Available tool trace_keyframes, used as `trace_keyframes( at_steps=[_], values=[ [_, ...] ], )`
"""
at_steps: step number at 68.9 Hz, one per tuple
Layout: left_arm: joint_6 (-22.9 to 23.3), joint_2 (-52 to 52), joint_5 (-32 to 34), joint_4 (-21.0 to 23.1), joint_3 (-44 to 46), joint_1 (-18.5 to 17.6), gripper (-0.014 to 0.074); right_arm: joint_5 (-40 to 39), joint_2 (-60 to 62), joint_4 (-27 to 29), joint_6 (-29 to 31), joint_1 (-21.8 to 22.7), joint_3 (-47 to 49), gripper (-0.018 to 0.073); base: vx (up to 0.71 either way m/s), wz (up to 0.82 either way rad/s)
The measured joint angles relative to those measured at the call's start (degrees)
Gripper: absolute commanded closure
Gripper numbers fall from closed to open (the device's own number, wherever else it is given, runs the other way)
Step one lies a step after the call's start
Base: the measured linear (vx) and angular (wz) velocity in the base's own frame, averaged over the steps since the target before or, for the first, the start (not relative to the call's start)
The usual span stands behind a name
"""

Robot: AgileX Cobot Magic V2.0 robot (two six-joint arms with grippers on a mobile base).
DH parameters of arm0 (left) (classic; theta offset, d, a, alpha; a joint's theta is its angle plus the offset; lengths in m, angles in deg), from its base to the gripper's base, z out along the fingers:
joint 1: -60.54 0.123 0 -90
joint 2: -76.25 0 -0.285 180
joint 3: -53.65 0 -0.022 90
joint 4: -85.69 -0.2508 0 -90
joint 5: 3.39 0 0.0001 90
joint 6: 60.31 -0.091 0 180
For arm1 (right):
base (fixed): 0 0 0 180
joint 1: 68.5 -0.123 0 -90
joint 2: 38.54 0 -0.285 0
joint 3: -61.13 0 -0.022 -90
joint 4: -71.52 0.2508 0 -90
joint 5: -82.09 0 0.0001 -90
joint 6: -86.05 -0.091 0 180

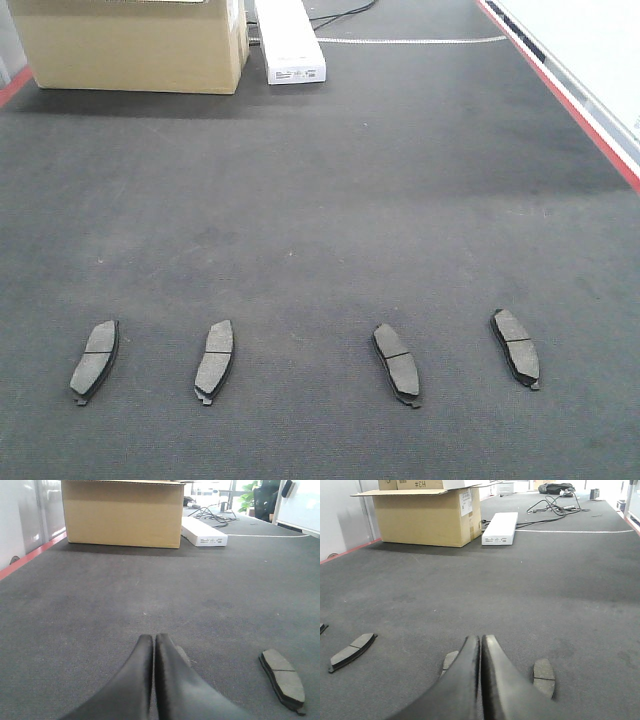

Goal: Move and align brake pads A on conveyor

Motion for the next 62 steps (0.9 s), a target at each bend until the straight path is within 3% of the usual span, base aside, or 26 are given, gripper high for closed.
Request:
trace_keyframes(
  at_steps=[62],
  values=[
    [0.0, 0.0, 0.0, -0.1, 0.0, 0.0, 0.0602, -0.2, 0.1, 0.0, 0.0, 0.3, -0.2, 0.0571, 0.00, 0.00]
  ],
)
